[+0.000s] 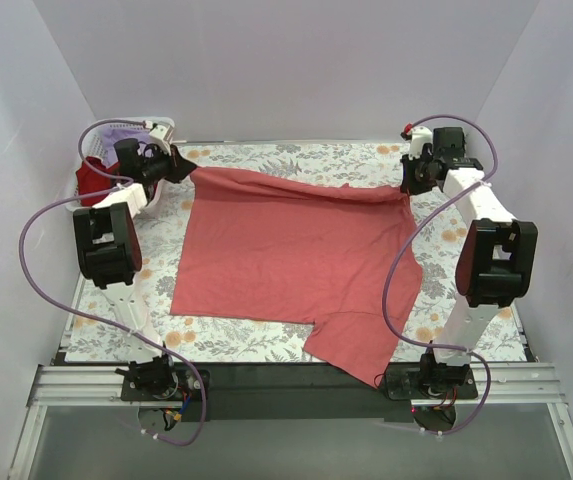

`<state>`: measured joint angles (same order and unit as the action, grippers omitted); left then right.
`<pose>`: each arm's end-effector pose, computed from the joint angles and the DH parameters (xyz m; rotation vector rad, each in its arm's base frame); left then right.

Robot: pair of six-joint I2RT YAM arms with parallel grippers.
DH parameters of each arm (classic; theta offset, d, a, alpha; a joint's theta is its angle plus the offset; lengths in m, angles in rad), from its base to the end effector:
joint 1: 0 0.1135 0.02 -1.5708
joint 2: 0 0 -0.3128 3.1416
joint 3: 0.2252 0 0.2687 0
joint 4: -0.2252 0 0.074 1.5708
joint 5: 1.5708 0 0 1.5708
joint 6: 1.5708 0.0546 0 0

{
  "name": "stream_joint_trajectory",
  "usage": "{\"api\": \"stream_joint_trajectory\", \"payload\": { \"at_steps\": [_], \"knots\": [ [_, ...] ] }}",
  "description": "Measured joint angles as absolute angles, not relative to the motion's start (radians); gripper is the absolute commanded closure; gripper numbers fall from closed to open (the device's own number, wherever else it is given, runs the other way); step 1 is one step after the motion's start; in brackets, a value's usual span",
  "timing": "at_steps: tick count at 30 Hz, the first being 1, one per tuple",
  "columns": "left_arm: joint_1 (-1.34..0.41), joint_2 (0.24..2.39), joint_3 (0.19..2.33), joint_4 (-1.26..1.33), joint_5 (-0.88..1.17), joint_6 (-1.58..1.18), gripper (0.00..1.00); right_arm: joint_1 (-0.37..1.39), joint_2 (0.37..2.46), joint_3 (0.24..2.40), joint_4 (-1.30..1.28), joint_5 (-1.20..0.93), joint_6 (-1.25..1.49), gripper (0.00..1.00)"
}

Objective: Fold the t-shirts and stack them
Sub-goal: Fold the tshirt

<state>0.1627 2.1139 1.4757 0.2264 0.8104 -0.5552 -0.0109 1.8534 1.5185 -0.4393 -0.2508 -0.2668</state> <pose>0.5295 0.0468 0.2288 -0.1698 1.9862 -1.0524 0.4652 0.0085 0.2958 -0.4175 2.2820 0.1543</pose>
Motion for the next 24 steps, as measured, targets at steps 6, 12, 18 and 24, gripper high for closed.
{"api": "stream_joint_trajectory", "payload": {
  "at_steps": [6,12,18,24],
  "knots": [
    [0.177,2.063,1.411,0.184,0.847,-0.497,1.00,-0.011,1.798,1.438,-0.447,-0.261,-0.263,0.99],
    [0.183,2.018,1.336,0.106,0.854,-0.413,1.00,-0.010,1.773,1.375,-0.446,-0.262,-0.265,0.99],
    [0.183,1.992,1.278,0.051,0.853,-0.323,1.00,-0.010,1.766,1.311,-0.447,-0.262,-0.269,0.99],
    [0.181,1.992,1.237,0.004,0.825,-0.265,1.00,-0.010,1.766,1.271,-0.446,-0.262,-0.273,0.99]
  ]
}}
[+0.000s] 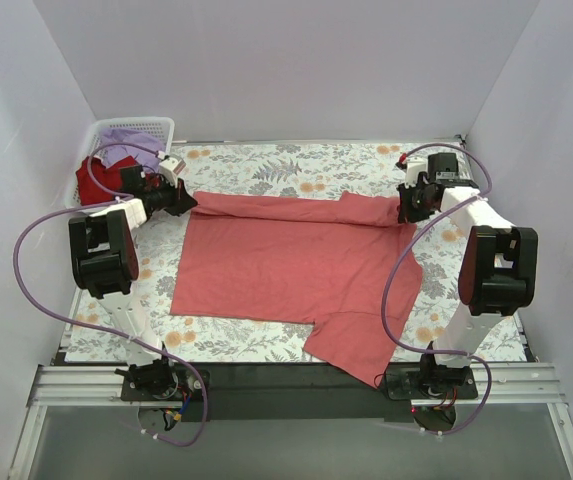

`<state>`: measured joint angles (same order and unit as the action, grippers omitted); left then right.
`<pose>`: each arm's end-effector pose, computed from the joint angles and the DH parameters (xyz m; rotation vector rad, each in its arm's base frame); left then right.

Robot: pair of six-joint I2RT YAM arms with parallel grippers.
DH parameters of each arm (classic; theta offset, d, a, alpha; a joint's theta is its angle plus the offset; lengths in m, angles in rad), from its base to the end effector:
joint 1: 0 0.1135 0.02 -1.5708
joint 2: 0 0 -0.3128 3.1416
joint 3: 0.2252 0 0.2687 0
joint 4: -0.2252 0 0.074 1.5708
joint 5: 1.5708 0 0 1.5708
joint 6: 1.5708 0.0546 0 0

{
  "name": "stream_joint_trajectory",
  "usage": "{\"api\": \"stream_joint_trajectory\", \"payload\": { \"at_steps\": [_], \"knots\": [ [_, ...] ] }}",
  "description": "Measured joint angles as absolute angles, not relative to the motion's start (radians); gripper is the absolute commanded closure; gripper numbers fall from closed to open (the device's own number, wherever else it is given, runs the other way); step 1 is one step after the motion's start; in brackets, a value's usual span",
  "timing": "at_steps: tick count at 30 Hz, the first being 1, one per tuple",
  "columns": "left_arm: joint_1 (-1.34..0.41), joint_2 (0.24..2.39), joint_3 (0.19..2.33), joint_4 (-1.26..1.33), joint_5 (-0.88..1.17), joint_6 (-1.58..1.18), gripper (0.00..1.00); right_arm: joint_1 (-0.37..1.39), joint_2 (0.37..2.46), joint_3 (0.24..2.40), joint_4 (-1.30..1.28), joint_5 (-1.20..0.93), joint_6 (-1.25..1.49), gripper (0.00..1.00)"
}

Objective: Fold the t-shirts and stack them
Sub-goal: Fold the tshirt

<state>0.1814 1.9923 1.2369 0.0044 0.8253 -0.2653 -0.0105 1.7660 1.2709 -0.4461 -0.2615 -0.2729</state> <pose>0.4606 0.0437 0.1873 -0.0784 2.2147 -0.9919 0.4144 0.0098 0.2463 -0.4290 2.4410 0.2085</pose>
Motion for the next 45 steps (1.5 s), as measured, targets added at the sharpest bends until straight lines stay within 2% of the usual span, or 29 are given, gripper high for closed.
{"api": "stream_joint_trajectory", "payload": {
  "at_steps": [9,20,45],
  "knots": [
    [0.179,2.015,1.259,-0.050,0.797,-0.261,1.00,-0.008,1.784,1.264,-0.450,-0.261,-0.268,0.99],
    [0.175,2.017,1.368,-0.105,0.796,-0.281,1.00,-0.005,1.779,1.389,-0.479,-0.246,-0.287,0.99],
    [0.174,2.078,1.334,-0.235,0.747,-0.160,1.00,-0.005,1.809,1.258,-0.498,-0.212,-0.324,0.99]
  ]
}}
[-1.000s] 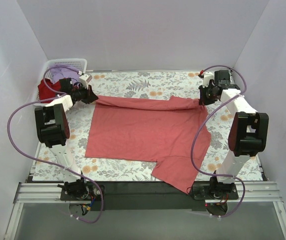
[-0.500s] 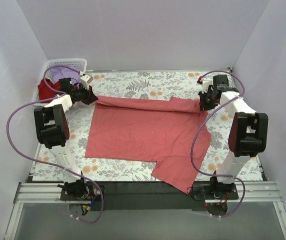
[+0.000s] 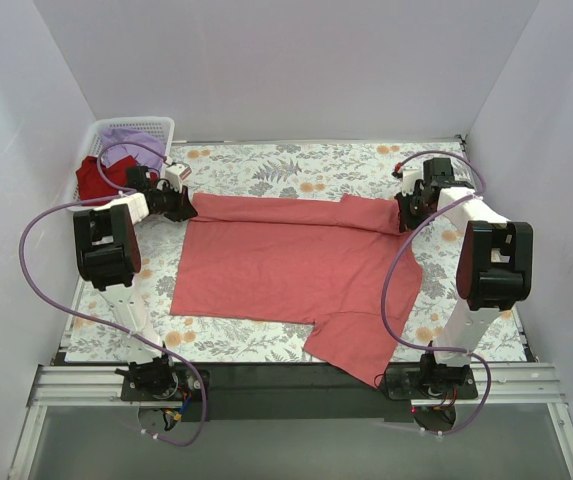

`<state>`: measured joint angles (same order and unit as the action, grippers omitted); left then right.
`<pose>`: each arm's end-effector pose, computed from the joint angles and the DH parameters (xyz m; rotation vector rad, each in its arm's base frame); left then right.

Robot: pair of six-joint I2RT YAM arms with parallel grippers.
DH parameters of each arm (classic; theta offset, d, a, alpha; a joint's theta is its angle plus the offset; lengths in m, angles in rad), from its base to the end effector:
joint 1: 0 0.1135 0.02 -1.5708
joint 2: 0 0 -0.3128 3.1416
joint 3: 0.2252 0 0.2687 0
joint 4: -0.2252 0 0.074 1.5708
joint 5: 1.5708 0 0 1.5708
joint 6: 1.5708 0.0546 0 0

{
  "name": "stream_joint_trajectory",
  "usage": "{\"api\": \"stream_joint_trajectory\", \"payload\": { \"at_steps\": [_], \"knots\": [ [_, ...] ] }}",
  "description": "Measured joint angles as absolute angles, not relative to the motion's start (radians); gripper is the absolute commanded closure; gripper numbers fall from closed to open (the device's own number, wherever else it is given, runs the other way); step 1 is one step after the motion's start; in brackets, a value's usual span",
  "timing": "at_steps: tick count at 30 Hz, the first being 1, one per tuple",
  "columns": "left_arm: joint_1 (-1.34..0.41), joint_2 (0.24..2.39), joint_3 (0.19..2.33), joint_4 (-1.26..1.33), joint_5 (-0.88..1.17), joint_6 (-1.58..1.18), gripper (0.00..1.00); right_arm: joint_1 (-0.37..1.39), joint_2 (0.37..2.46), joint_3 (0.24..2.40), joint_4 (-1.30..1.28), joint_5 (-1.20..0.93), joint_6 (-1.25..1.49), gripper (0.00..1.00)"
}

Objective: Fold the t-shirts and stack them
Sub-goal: Fold the tshirt

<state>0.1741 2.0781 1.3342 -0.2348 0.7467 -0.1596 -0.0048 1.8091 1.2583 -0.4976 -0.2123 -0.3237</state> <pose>0.4683 0.0447 0.1590 -0.1156 2.4093 -0.9329 0.4120 0.0095 0.2211 -0.4838 2.5442 0.1590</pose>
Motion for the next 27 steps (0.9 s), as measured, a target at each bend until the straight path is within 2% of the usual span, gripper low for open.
{"api": "stream_joint_trajectory", "payload": {
  "at_steps": [7,8,10,13,16,18,21,27],
  "knots": [
    [0.173,2.082,1.336,-0.237,0.746,-0.155,1.00,-0.004,1.809,1.242,-0.493,-0.209,-0.321,0.99],
    [0.173,2.083,1.338,-0.240,0.744,-0.154,0.97,-0.004,1.809,1.238,-0.493,-0.209,-0.321,0.99],
    [0.173,2.086,1.348,-0.253,0.743,-0.148,0.80,-0.004,1.809,1.234,-0.492,-0.210,-0.321,0.98],
    [0.172,2.092,1.385,-0.310,0.746,-0.141,0.68,-0.004,1.809,1.232,-0.495,-0.216,-0.319,0.72],
    [0.174,2.094,1.435,-0.357,0.777,-0.155,0.63,-0.004,1.809,1.232,-0.505,-0.237,-0.319,0.62],
    [0.161,2.094,1.480,-0.381,0.801,-0.174,0.61,-0.004,1.804,1.234,-0.516,-0.251,-0.317,0.61],
    [0.117,2.093,1.563,-0.390,0.808,-0.222,0.49,-0.005,1.779,1.238,-0.530,-0.265,-0.305,0.61],
    [-0.126,2.123,1.747,-0.279,0.786,-0.418,0.38,-0.036,1.771,1.352,-0.533,-0.265,-0.245,0.64]
  ]
}}
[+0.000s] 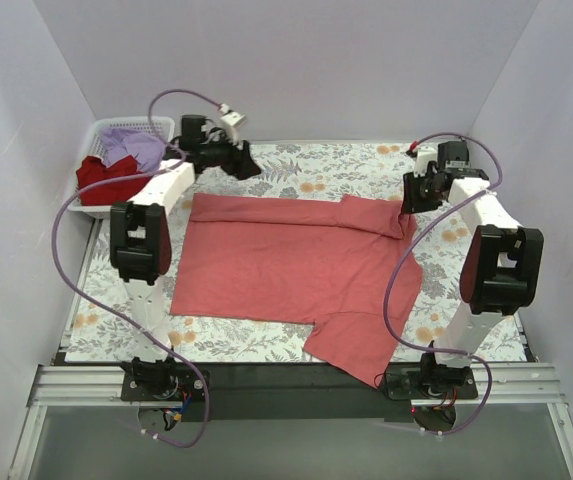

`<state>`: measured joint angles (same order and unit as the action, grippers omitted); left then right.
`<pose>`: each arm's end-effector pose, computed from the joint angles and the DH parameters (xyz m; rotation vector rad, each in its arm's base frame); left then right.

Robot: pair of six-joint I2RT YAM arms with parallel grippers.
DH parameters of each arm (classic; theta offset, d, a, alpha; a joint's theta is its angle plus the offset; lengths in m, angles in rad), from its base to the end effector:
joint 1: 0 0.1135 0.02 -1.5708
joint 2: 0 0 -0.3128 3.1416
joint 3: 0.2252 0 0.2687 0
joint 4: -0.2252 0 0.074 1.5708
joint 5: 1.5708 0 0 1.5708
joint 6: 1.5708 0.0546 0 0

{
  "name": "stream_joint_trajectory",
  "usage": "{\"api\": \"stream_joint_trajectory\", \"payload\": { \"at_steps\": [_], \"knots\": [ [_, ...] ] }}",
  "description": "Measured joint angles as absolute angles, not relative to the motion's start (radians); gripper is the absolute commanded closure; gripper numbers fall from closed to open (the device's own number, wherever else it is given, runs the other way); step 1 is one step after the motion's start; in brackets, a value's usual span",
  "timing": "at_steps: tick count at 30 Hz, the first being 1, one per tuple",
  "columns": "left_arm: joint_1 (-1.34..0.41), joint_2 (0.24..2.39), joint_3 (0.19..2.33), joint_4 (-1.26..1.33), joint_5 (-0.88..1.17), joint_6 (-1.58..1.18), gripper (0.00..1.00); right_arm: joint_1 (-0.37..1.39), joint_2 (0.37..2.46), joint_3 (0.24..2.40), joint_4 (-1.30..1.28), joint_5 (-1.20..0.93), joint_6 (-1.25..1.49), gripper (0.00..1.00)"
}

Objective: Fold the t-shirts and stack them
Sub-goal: Fold the tshirt

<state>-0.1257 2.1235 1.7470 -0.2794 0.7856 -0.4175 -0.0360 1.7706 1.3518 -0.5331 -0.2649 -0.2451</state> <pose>0.5300 -0.1059 0.2706 0.1241 2.2410 -1.1682 0.4195 -0.0008 0.2652 -0.3647 2.4612 0.2166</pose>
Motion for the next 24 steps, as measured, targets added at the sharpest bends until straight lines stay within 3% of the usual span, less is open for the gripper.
{"api": "stream_joint_trajectory", "payload": {
  "at_steps": [5,9,24],
  "knots": [
    [-0.318,2.264,1.914,-0.149,0.765,-0.609,0.38,-0.069,1.853,1.480,-0.514,-0.258,-0.187,0.65],
    [-0.403,2.368,1.932,-0.068,0.739,-0.735,0.38,-0.072,1.942,1.529,-0.502,-0.253,-0.158,0.65],
    [-0.500,2.588,2.047,0.033,0.670,-0.888,0.38,-0.072,2.074,1.594,-0.492,-0.249,-0.100,0.60]
  ]
}}
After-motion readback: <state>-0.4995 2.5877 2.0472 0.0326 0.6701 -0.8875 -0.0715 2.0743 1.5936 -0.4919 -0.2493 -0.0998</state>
